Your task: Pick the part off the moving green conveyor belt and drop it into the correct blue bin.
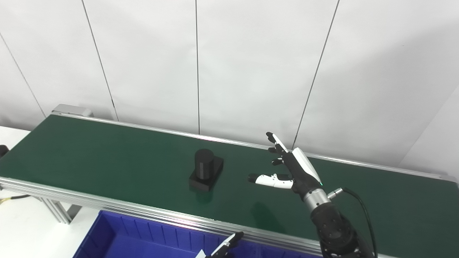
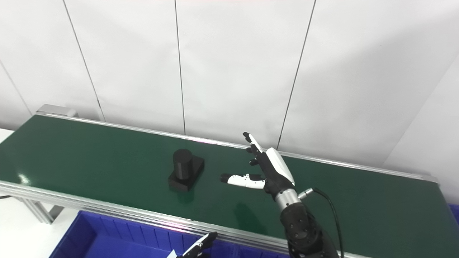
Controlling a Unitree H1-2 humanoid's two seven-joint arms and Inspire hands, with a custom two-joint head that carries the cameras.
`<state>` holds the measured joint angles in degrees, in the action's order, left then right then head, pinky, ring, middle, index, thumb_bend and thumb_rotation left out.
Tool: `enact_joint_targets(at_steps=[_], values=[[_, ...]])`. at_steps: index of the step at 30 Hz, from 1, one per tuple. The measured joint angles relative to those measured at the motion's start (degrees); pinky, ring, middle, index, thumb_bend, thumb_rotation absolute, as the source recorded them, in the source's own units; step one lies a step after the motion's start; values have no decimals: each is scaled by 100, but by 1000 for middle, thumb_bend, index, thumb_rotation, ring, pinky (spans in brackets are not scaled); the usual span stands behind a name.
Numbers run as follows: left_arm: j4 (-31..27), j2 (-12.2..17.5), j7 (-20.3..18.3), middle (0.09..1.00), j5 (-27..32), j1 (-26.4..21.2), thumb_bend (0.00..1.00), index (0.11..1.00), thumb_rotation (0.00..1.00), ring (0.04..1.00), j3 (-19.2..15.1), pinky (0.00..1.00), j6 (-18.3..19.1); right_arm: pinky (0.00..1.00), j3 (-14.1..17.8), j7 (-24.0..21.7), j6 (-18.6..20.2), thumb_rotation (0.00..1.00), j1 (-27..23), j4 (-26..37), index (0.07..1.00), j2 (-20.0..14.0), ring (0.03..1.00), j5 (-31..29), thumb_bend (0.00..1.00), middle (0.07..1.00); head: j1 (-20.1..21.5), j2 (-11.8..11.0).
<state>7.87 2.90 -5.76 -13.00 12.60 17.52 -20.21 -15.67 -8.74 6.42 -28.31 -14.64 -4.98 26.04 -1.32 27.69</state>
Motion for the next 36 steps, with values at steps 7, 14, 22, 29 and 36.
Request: enact_joint_targets(at_steps=[7,14,22,29,36], values=[[-12,2,-46,972,3,7,915,958,775,962,12,898,3,672,-232,76,15,563,-279,-470,994,99,833,230,995,965,35,18],[-103,14,-72,979,-28,23,918,969,787,961,52,891,17,740,-408,191,25,552,-571,-847,981,247,870,482,1000,950,53,53],[-240,16,-72,992,-154,81,927,984,799,973,104,907,47,818,-570,244,76,555,-826,-1412,989,472,905,621,1000,976,62,79],[-289,15,-76,993,-166,89,925,986,795,975,165,897,57,863,-676,352,92,549,-1055,-1938,984,576,916,688,1000,975,18,114],[-341,10,-76,989,-261,125,929,984,800,959,220,866,64,900,-782,411,91,538,-1223,-2371,991,630,929,697,1000,977,-17,149]])
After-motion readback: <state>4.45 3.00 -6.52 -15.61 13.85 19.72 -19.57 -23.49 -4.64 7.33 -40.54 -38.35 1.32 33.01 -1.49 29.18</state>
